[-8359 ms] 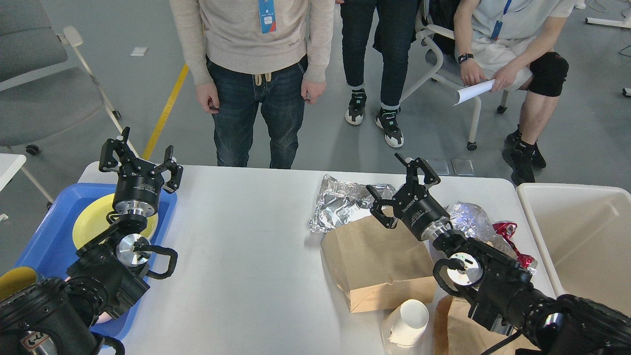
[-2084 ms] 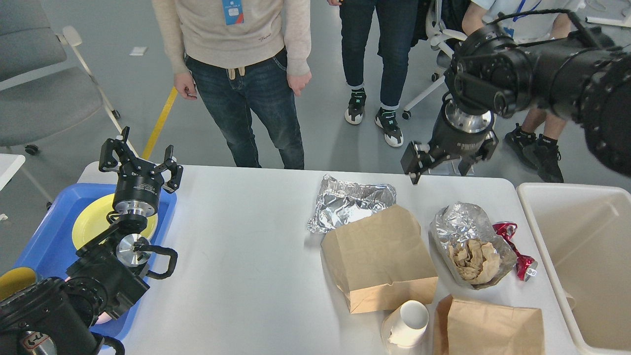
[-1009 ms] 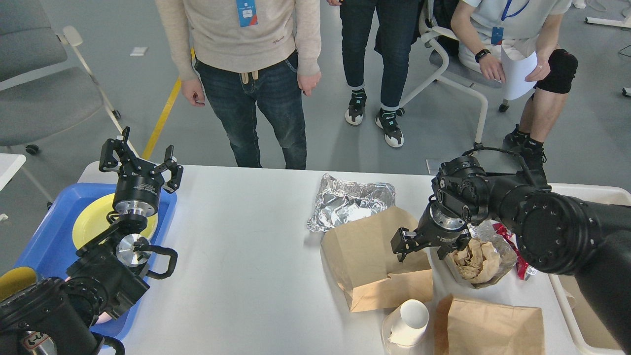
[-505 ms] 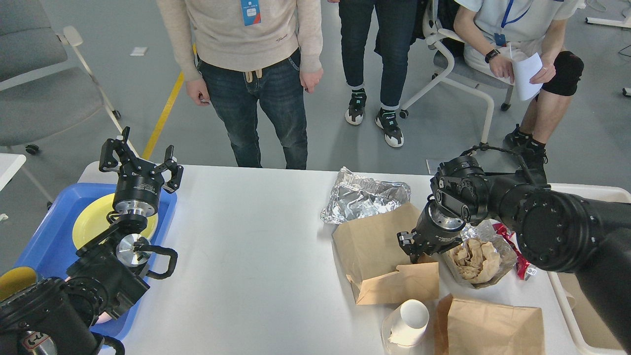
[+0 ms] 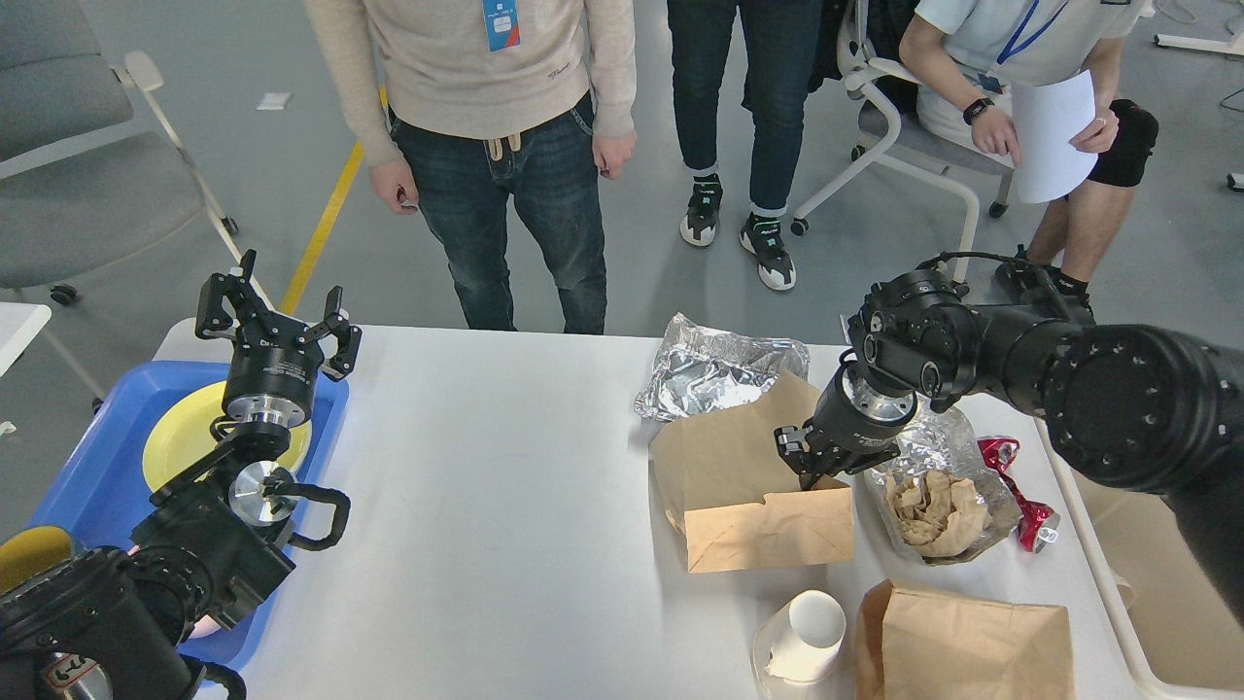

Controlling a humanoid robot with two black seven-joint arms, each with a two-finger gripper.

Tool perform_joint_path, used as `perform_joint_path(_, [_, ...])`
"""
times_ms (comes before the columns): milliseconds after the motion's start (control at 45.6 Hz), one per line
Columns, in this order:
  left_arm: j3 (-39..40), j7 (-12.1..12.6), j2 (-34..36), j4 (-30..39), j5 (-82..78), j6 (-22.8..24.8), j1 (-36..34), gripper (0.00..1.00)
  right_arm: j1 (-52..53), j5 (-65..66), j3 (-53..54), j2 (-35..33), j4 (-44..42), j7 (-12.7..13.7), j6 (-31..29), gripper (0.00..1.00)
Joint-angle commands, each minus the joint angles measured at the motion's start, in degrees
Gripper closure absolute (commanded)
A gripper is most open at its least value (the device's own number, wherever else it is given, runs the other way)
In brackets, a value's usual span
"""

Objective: Tidy desktop
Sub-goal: 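Lift the brown paper bag with the right gripper and drop it in the white bin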

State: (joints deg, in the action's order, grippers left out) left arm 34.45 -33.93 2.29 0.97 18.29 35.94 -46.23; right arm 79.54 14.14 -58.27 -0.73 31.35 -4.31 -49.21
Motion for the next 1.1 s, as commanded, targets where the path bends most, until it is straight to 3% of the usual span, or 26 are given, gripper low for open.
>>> perform_joint_path(0, [0.0, 0.0, 0.0, 0.0, 0.0, 0.0, 0.0, 0.03, 4.0, 0.0, 1.8, -2.9, 4.9, 0.0, 0.0, 1.0])
perform_joint_path(351, [0.0, 0.0, 0.0, 0.0, 0.0, -0.1, 0.0, 0.03, 15.6, 0.1, 2.7, -10.9, 10.7, -0.1, -1.1, 1.0])
perform_joint_path(548, [0.0, 0.0, 0.0, 0.0, 0.0, 0.0, 0.0, 0.03, 19.9, 0.1, 2.7, -13.9, 10.7, -0.1, -5.8, 1.0])
perform_joint_path(812, [0.0, 0.0, 0.0, 0.0, 0.0, 0.0, 0.0, 0.03, 31.6, 0.1, 7.2, -24.7, 10.0, 0.0, -5.8, 1.0])
perform_joint_path(1075, [0.0, 0.0, -0.1, 0.0, 0.0, 0.0, 0.0, 0.03, 27.7, 0.9, 6.6, -26.5, 2.9, 0.0, -5.8, 1.0])
